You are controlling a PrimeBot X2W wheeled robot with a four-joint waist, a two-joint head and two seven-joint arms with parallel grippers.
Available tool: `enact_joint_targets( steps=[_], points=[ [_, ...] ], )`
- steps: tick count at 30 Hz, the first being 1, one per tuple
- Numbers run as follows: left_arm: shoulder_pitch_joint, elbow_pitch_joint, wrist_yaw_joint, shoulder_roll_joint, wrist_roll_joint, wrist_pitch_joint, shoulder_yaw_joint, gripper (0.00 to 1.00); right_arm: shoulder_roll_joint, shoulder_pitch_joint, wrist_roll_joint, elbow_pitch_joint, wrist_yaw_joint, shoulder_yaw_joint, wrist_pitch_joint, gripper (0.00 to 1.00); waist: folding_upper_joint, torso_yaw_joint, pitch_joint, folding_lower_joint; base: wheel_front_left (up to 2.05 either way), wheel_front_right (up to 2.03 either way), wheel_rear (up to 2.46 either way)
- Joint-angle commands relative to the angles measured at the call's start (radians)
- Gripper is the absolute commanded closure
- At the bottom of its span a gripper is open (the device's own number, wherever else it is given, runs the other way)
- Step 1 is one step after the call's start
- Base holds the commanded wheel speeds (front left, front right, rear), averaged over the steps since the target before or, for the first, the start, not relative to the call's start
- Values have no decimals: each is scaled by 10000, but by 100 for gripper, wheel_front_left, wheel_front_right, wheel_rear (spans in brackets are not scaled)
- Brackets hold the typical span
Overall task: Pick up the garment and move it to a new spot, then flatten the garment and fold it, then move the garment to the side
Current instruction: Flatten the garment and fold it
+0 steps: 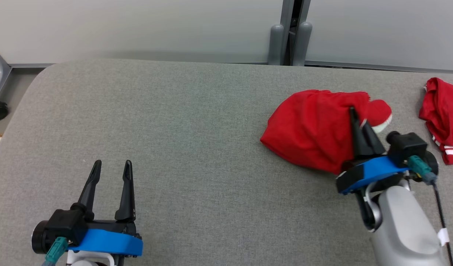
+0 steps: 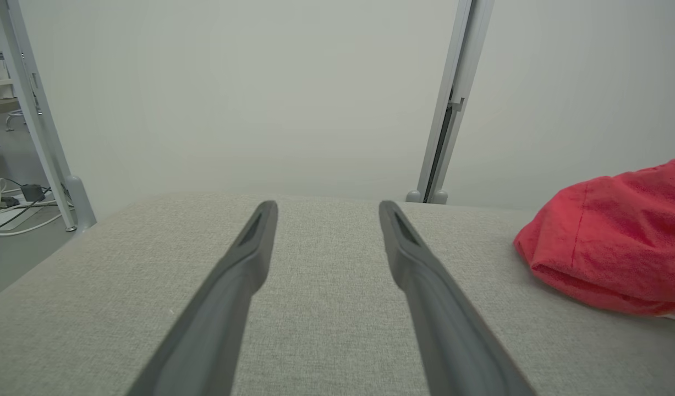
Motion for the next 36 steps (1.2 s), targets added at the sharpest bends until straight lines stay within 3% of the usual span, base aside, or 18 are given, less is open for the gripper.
enact_joint_targets(
  steps=[1,10,17,22,23,25,26,30,36],
  points=[
    [-20,26,20,32,-16,-27,-4,0,100,127,-117,-115,-4,185,-7,100,-1,26,-20,1,0,0,0],
    [-124,42,46,32,-116,-27,-180,0,375,114,69,-95,-4,3415,-8,100,-1,510,12,1,0,0,0],
    [-168,91,85,32,-256,-27,-390,0,433,36,271,1069,-4,6512,-7,100,-1,997,184,1,0,0,0],
    [-209,106,133,30,-342,-27,-509,0,466,5,775,1839,-4,8177,-9,100,-1,1220,262,1,0,0,0],
    [-206,113,136,32,-365,-27,-521,0,467,-12,902,1932,-4,8424,-9,89,-1,1242,271,1,0,0,0],
    [-190,119,167,32,-386,-27,-541,0,466,-70,1200,2002,-4,8725,-10,45,-1,1261,274,1,0,0,0],
    [-174,116,187,32,-383,-27,-543,0,469,-110,1322,1948,-4,8768,-9,0,-1,1255,273,1,0,0,0],
    [-60,109,233,31,-371,-27,-489,0,458,-191,1449,1496,-4,8428,-9,0,-1,1076,193,1,0,0,0],
    [29,82,225,31,-260,-27,-395,0,214,367,1074,9,-4,7059,-7,0,-1,731,-15,1,0,0,0]
  ],
)
